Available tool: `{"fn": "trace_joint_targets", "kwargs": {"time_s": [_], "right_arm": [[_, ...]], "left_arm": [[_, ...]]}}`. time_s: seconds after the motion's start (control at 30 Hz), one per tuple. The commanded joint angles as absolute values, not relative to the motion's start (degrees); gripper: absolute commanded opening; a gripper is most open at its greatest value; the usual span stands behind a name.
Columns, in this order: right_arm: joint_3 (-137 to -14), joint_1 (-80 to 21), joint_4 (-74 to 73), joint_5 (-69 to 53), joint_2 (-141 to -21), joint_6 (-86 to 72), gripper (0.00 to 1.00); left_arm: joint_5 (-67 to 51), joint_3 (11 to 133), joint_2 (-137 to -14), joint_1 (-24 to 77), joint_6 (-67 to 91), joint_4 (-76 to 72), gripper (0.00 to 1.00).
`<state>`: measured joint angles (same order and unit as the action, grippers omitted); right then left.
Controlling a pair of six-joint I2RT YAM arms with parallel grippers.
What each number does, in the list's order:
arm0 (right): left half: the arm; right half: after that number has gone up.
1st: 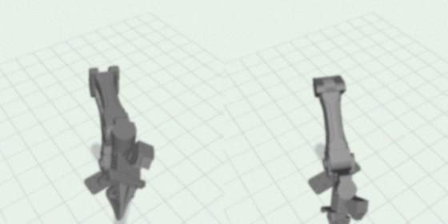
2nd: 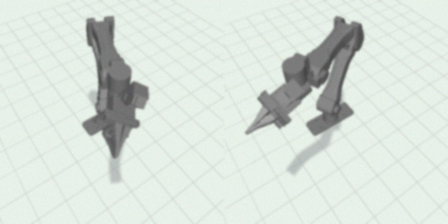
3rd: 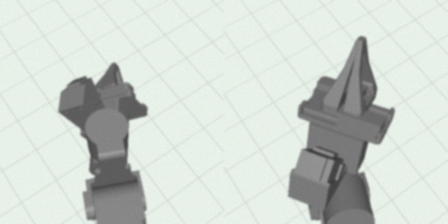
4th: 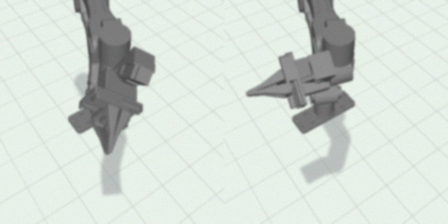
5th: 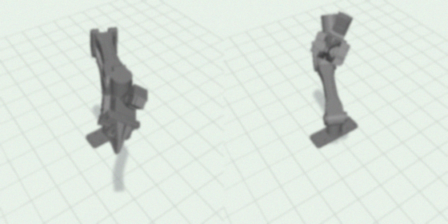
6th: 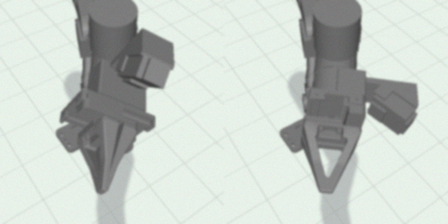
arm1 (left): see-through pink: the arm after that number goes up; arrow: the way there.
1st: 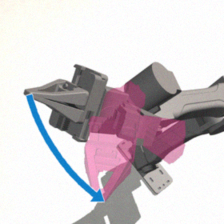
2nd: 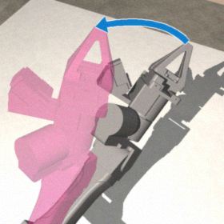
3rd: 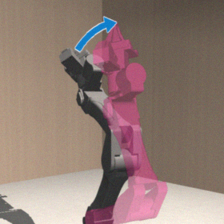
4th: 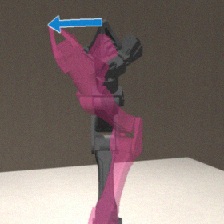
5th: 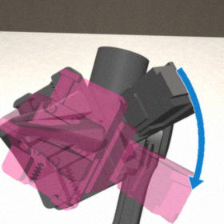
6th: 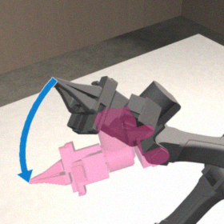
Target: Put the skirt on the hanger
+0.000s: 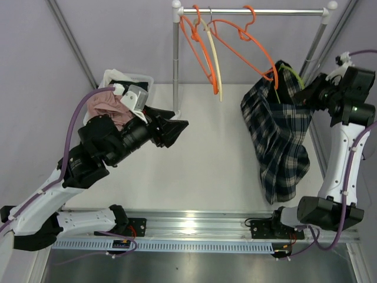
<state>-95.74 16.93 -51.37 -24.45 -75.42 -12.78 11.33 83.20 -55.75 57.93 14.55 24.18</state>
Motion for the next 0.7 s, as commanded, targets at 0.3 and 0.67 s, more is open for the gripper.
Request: {"fn": "trace_joint_targets", "kwargs": {"time_s": [0.3,0.67], "right_arm": [[-128.4,16.0,-46.0,-30.5,-91.0,-7.1,0.00],[-111.2,1.1,-46.4,-8.5,-85.3,3.0,0.00]], "left_arm": [[9.9,85.4,-51.8,57.5,12.8,30.1,0.62],[8.9,85.3,-52.0,57.5,12.7,30.8,0.62]]}}
